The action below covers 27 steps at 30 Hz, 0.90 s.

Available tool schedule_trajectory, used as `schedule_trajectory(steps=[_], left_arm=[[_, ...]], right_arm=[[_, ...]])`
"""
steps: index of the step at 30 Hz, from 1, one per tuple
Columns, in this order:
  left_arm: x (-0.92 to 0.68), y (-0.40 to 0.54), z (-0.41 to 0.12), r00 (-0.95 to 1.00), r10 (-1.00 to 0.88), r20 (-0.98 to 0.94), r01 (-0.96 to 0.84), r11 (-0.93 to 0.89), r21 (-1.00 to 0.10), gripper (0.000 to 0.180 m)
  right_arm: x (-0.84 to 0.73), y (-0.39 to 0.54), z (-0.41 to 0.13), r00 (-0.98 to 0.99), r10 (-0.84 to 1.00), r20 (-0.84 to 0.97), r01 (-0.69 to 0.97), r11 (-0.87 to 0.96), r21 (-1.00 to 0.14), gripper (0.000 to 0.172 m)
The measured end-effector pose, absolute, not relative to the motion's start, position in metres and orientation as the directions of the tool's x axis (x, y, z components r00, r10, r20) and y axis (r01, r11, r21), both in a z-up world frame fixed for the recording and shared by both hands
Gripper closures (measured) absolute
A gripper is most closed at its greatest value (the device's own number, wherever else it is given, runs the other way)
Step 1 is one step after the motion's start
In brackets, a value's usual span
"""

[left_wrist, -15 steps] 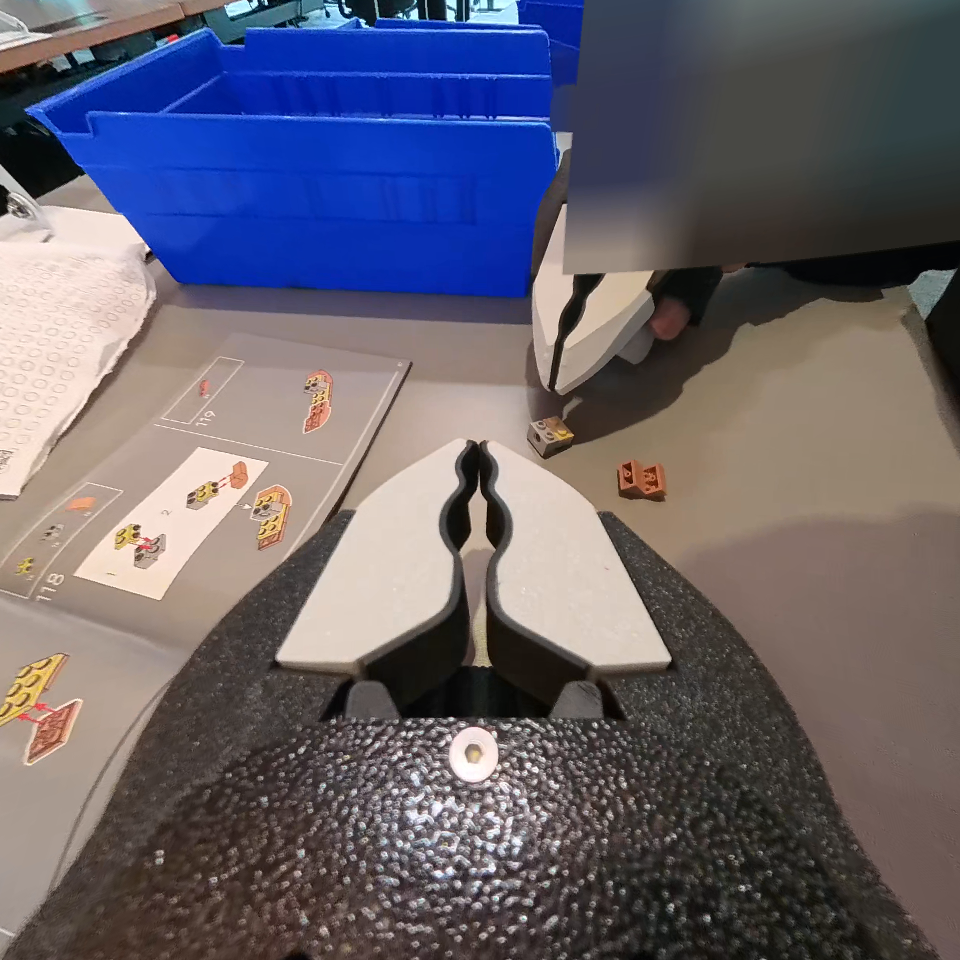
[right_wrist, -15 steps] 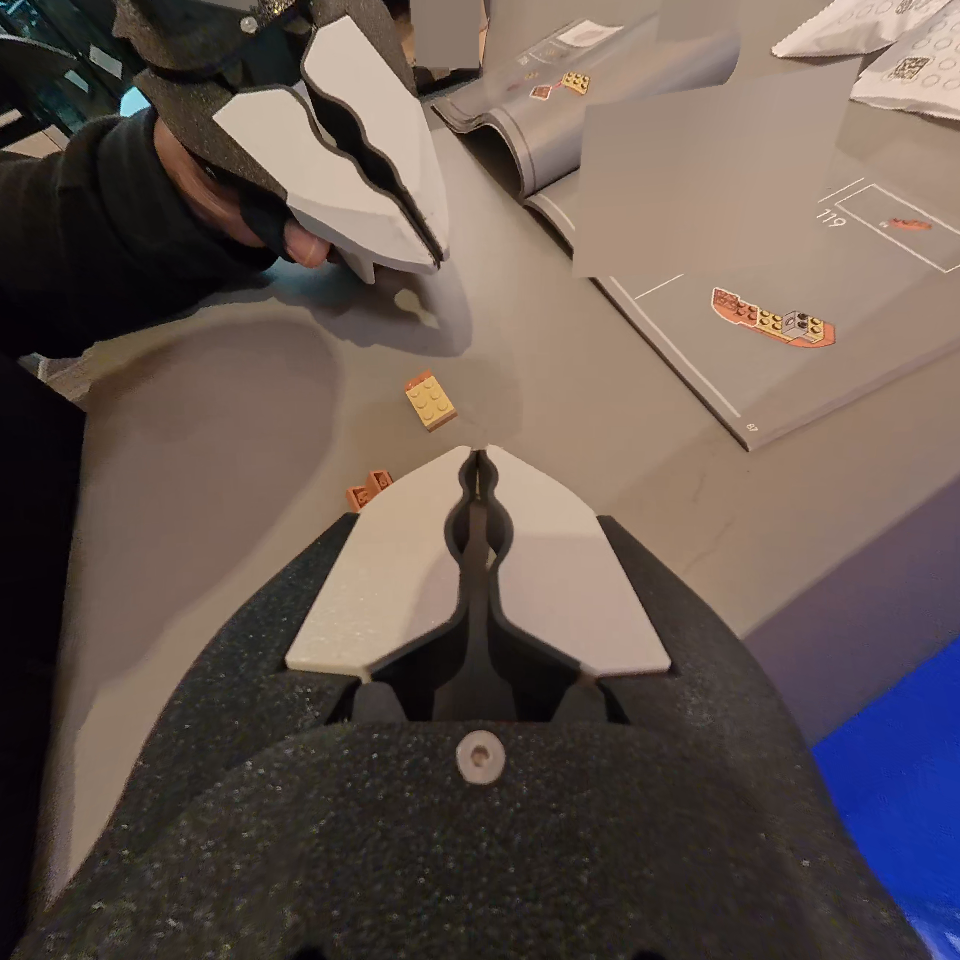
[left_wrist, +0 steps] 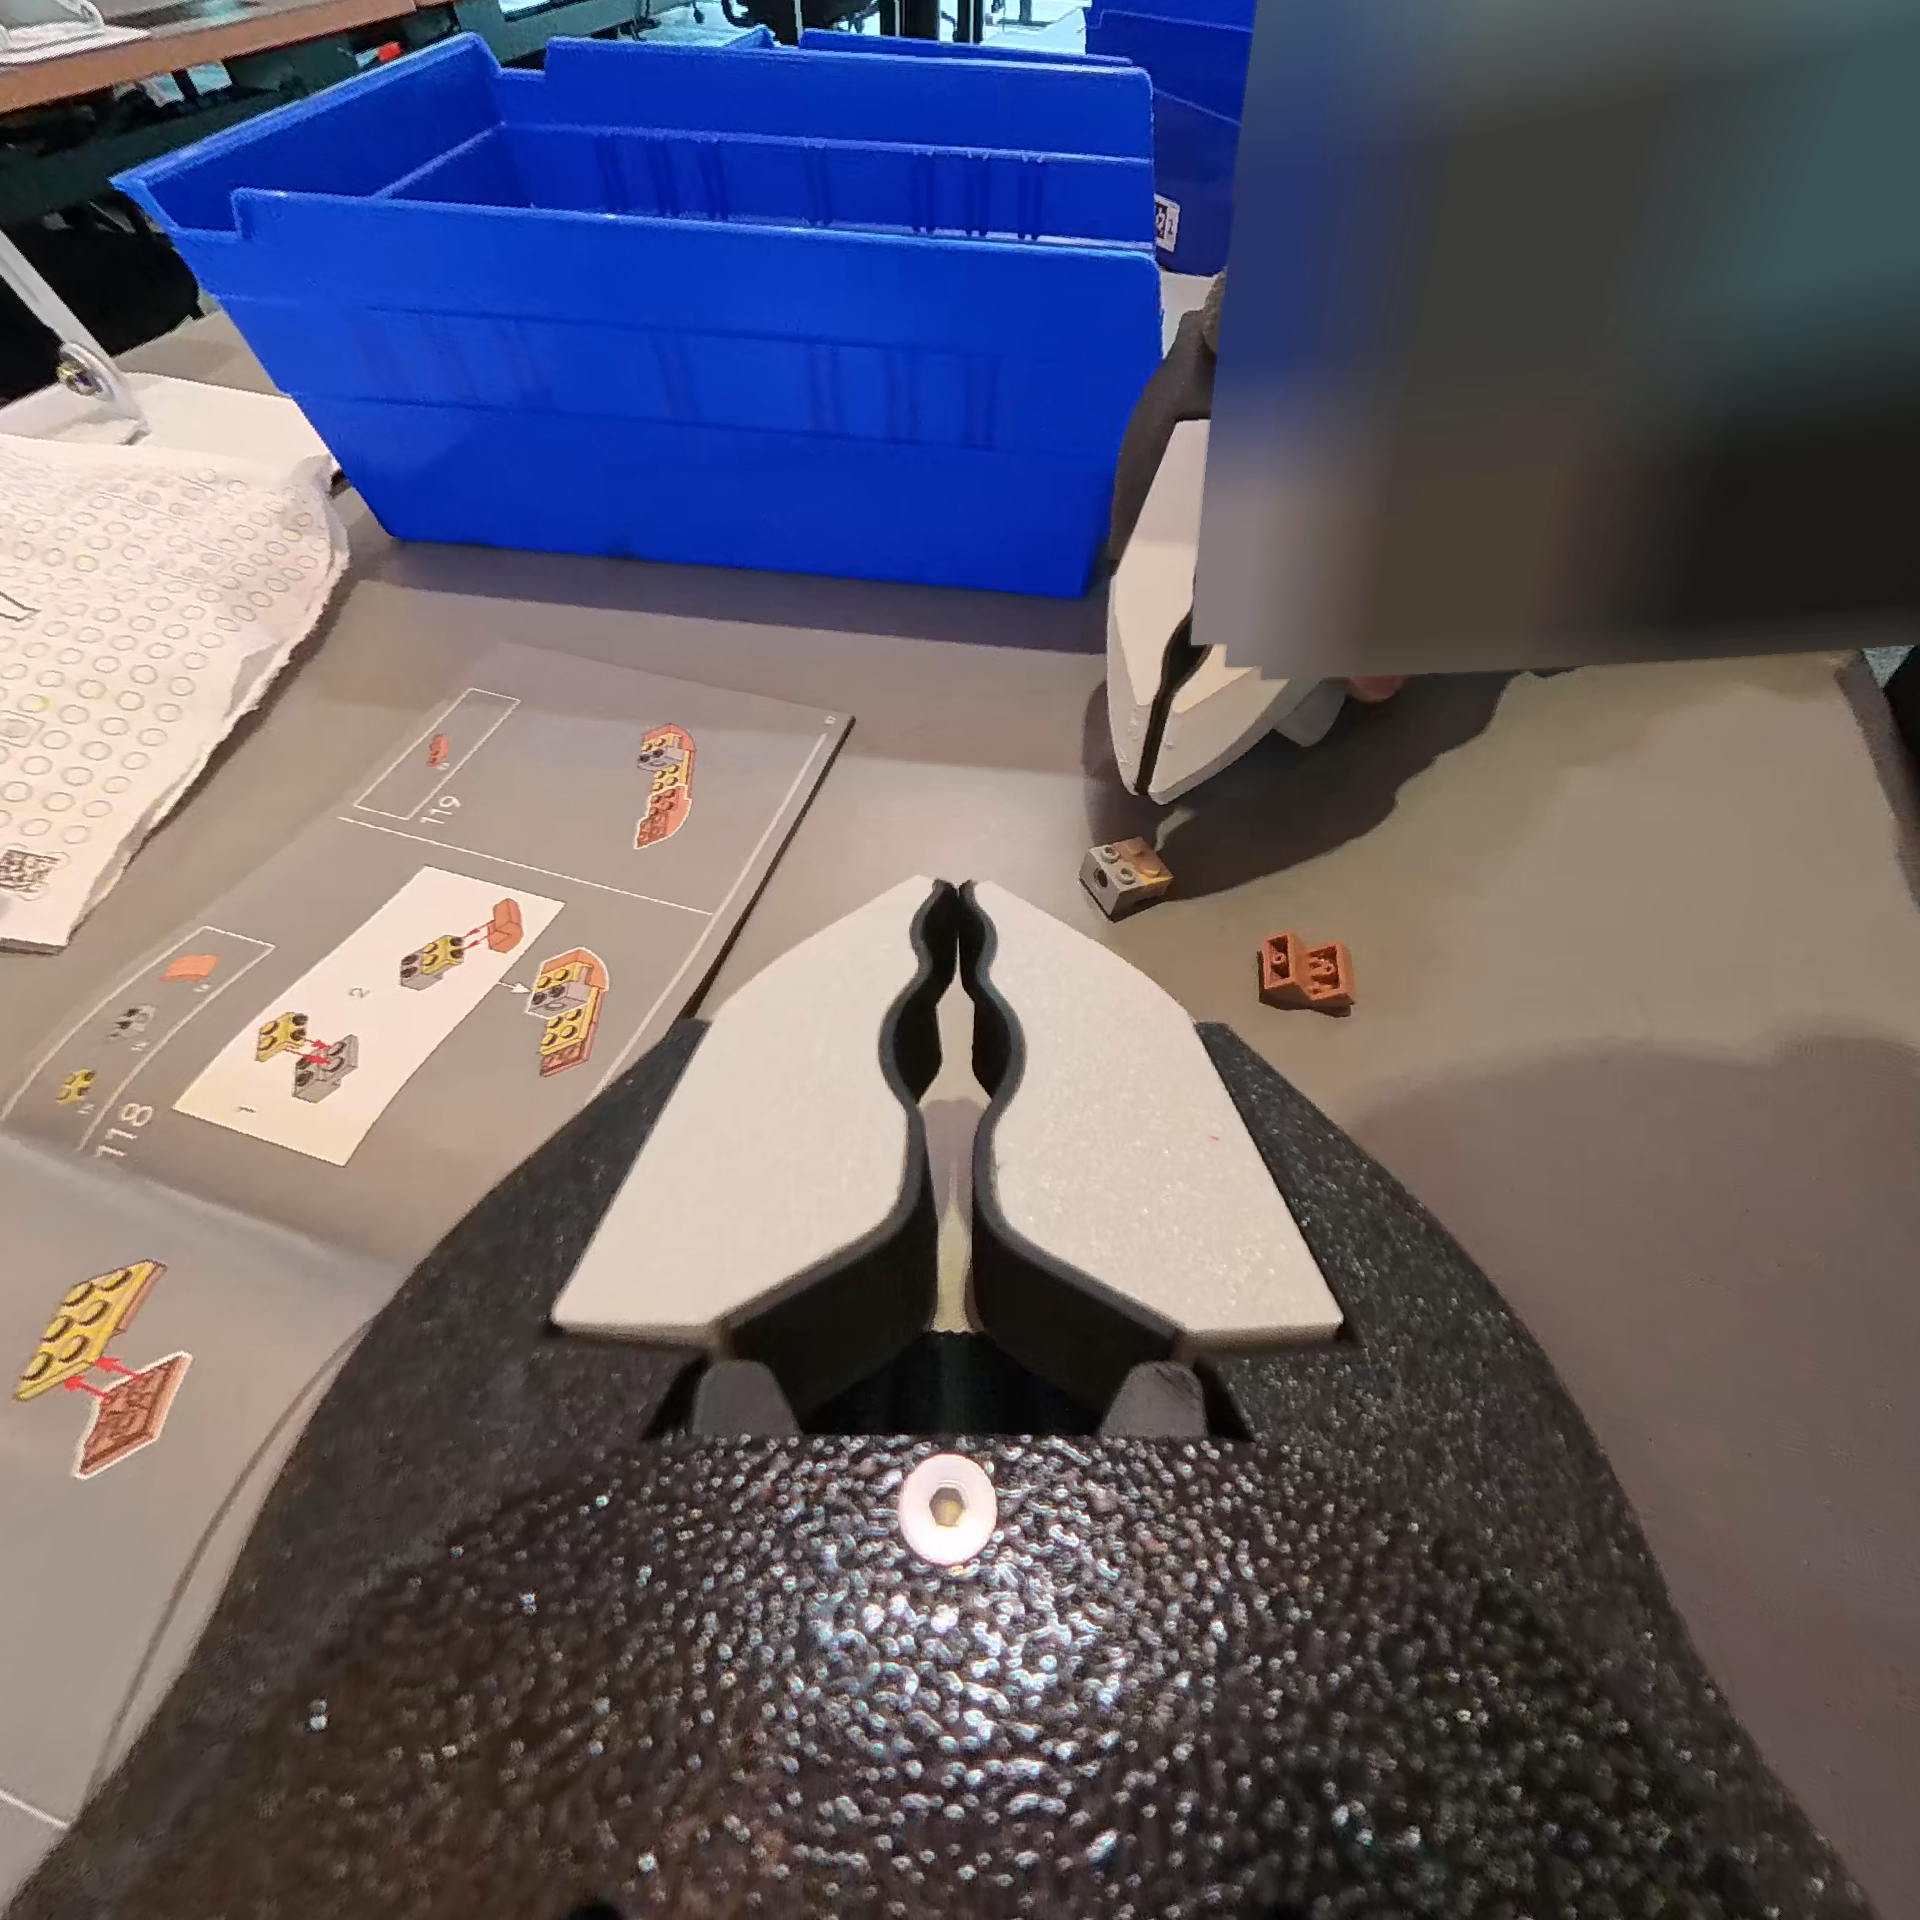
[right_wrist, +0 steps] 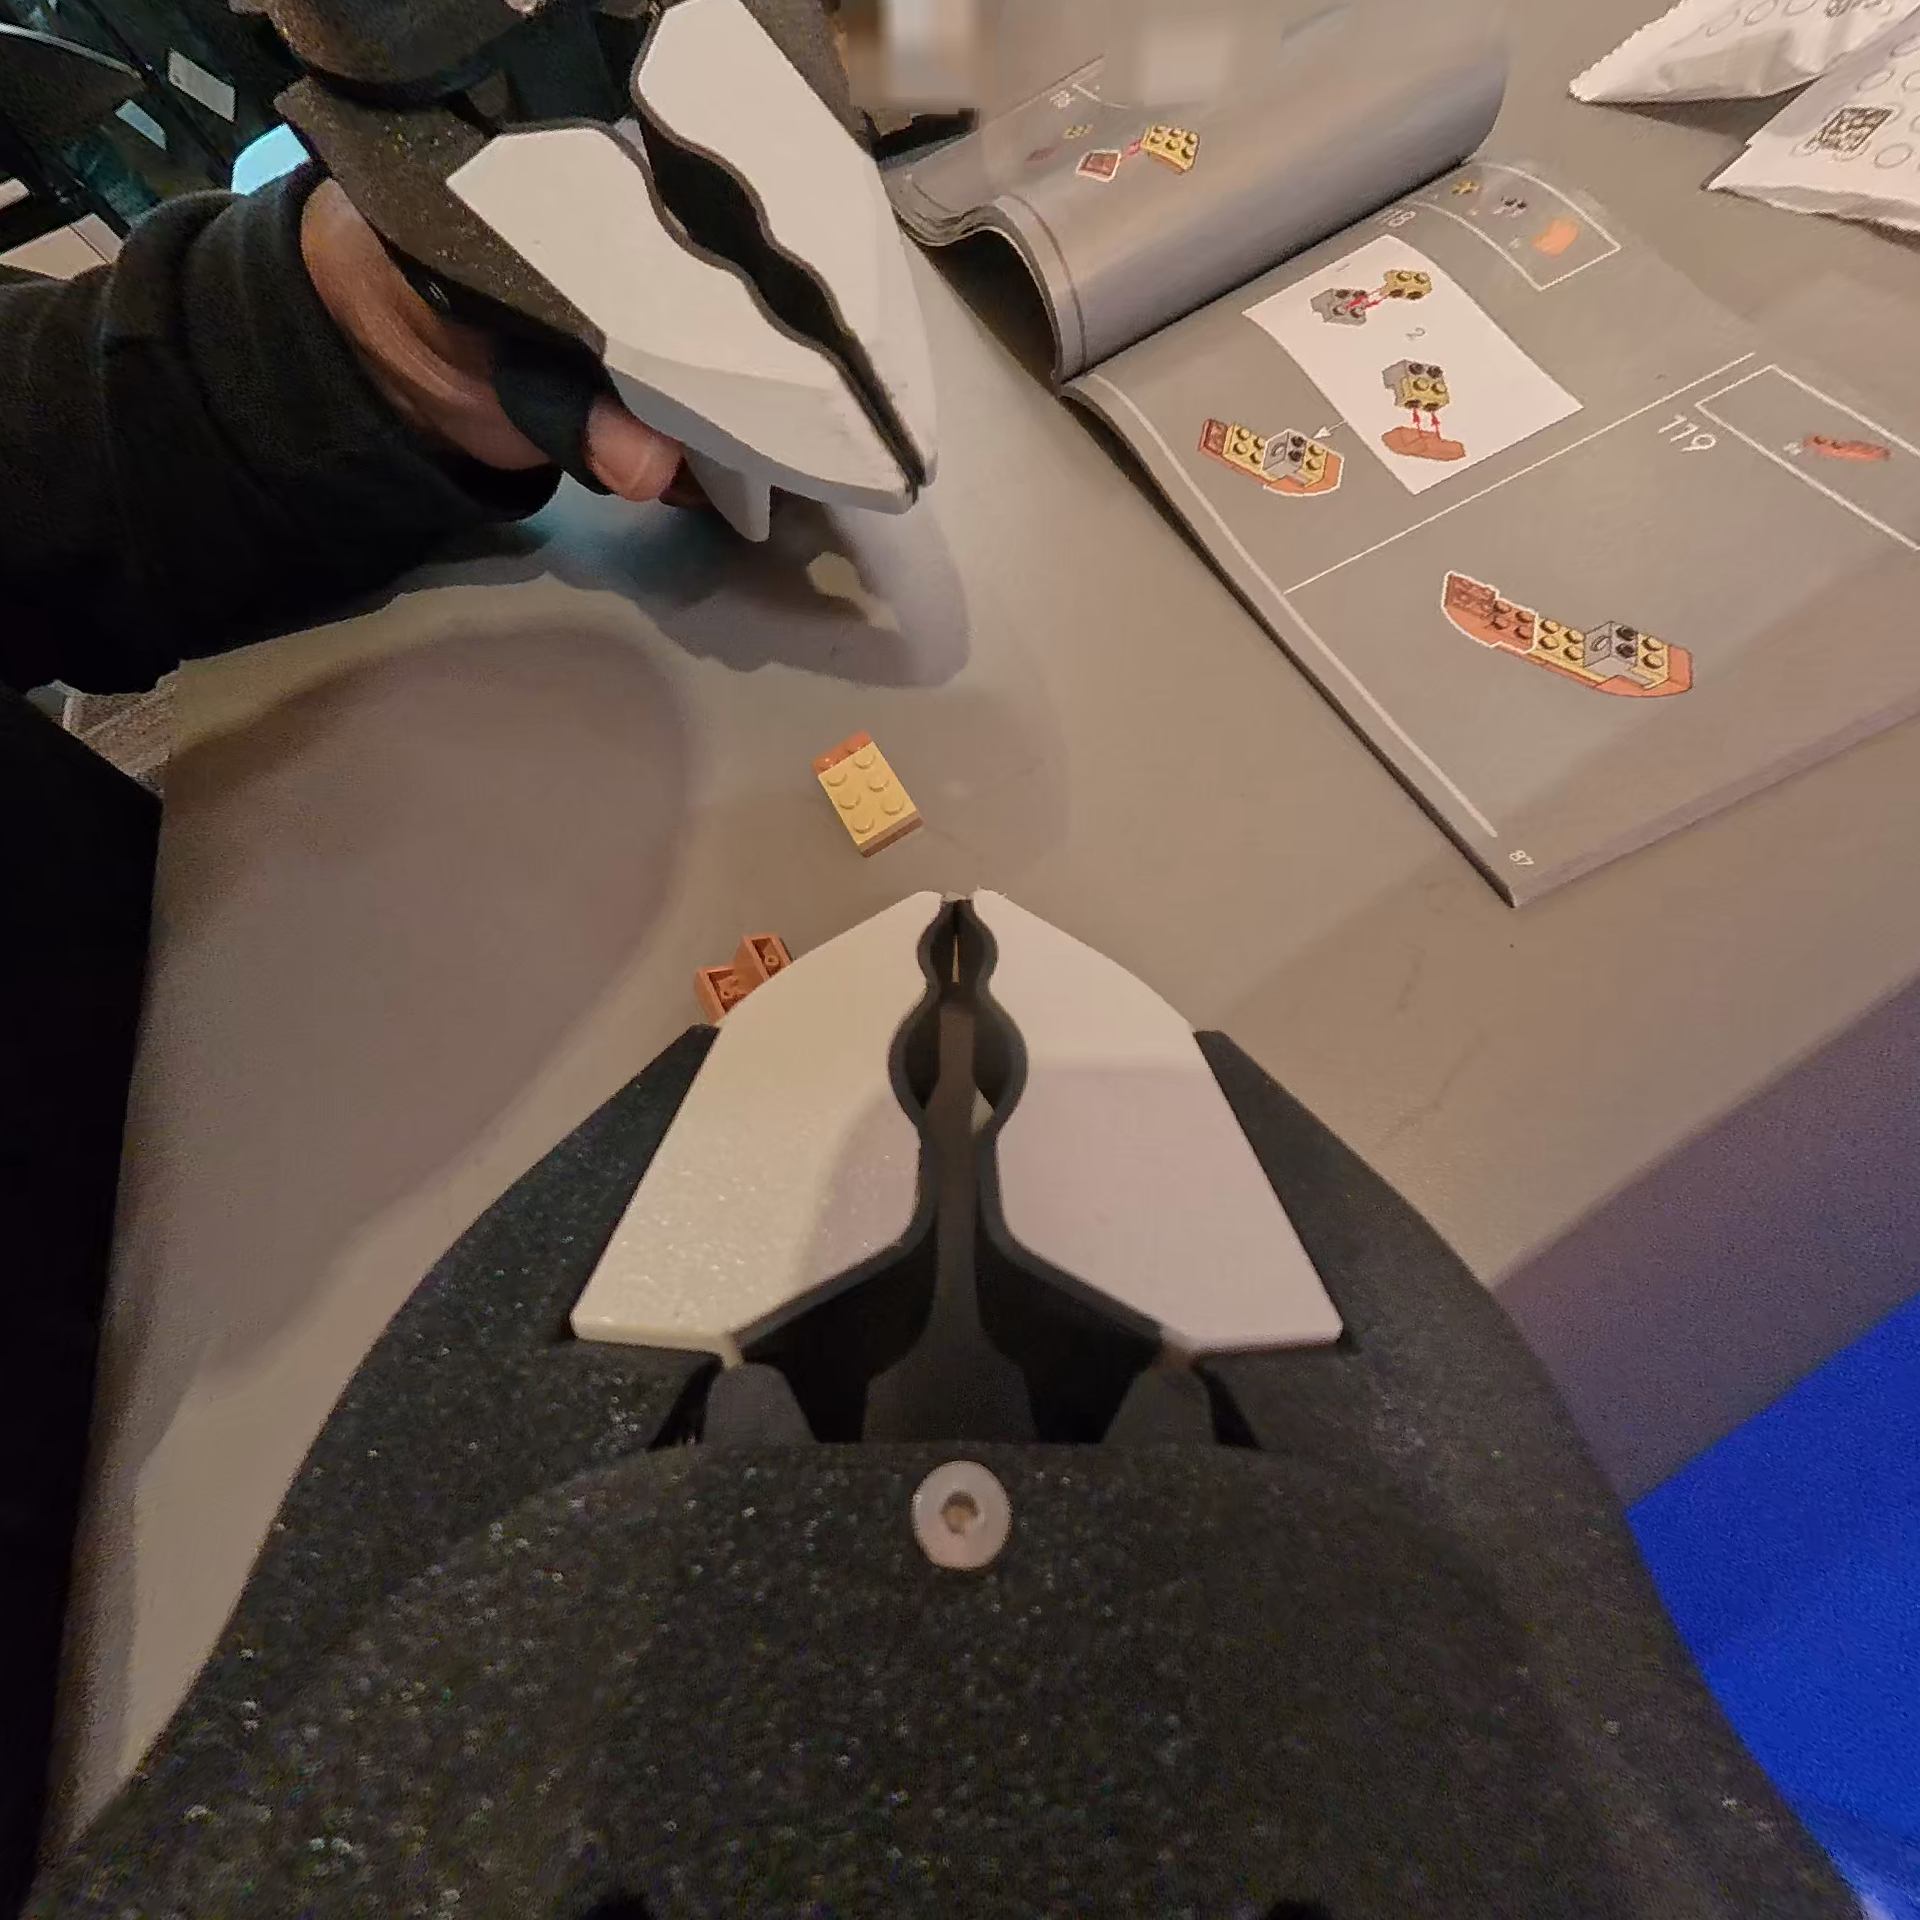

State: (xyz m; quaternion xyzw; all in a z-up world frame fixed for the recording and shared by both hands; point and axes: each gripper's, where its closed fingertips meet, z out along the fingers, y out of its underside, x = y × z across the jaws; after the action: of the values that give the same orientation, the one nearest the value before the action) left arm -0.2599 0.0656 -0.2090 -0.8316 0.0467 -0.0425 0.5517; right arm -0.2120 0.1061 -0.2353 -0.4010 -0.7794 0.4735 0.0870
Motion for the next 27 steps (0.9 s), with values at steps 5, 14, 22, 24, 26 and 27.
schedule_trajectory(steps=[5, 14, 22, 24, 26, 27], left_arm=[[-0.2609, 0.0656, -0.2114, 0.993, -0.114, 0.018, -0.029, -0.402, -0.915, 0.180], [-0.2620, 0.0661, -0.2154, 0.995, -0.101, 0.018, -0.027, -0.428, -0.903, 0.180], [-0.2628, 0.0661, -0.2149, 0.995, -0.097, 0.025, -0.019, -0.425, -0.905, 0.180], [-0.2629, 0.0660, -0.2147, 0.995, -0.096, 0.025, -0.019, -0.424, -0.905, 0.180], [-0.2631, 0.0661, -0.2149, 0.995, -0.095, 0.024, -0.018, -0.426, -0.905, 0.180], [-0.2632, 0.0661, -0.2151, 0.995, -0.095, 0.025, -0.018, -0.426, -0.904, 0.180]], right_arm=[[-0.2117, 0.1061, -0.2357, -0.664, 0.710, -0.236, 0.539, 0.235, -0.809, 0.172], [-0.2112, 0.1061, -0.2357, -0.666, 0.709, -0.232, 0.536, 0.238, -0.810, 0.172], [-0.2111, 0.1056, -0.2357, -0.668, 0.703, -0.241, 0.539, 0.234, -0.809, 0.172], [-0.2110, 0.1057, -0.2355, -0.668, 0.703, -0.242, 0.539, 0.233, -0.810, 0.172], [-0.2109, 0.1055, -0.2357, -0.670, 0.703, -0.241, 0.538, 0.235, -0.810, 0.172], [-0.2108, 0.1054, -0.2356, -0.670, 0.703, -0.240, 0.537, 0.236, -0.810, 0.172]])
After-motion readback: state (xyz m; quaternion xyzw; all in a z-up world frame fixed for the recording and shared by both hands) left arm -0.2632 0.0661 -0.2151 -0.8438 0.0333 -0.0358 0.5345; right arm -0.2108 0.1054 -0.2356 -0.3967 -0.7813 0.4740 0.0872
